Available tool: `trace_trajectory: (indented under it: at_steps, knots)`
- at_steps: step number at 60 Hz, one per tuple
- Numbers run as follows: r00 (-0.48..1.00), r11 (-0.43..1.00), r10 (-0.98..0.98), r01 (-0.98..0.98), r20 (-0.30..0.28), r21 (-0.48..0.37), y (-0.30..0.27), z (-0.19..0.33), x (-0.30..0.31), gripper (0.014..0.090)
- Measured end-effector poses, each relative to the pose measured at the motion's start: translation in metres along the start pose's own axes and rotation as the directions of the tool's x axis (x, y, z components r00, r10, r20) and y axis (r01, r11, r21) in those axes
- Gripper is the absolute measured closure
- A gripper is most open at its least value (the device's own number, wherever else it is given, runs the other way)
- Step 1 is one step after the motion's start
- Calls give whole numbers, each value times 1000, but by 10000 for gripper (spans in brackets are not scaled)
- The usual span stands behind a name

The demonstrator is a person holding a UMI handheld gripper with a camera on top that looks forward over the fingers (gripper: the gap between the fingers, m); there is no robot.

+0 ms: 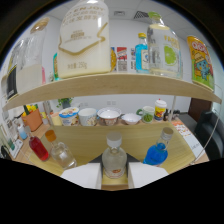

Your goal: Make me a cup of Mojito.

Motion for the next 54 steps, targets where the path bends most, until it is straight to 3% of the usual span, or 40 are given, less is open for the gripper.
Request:
trace_trajectory:
  at_steps: [13, 21, 33, 42, 54]
  knots:
    - [1000, 998, -15, 13, 20, 61, -19, -46, 4, 699]
    - [1000, 997, -2, 3, -14, 75, -13, -79, 28, 700]
    - [997, 1000, 2, -2, -83, 1, 42, -98, 69, 701]
    - [996, 999, -26, 23, -82, -40, 74, -95, 76, 700]
    - [965, 974, -225, 218, -133, -66, 83, -89, 87, 701]
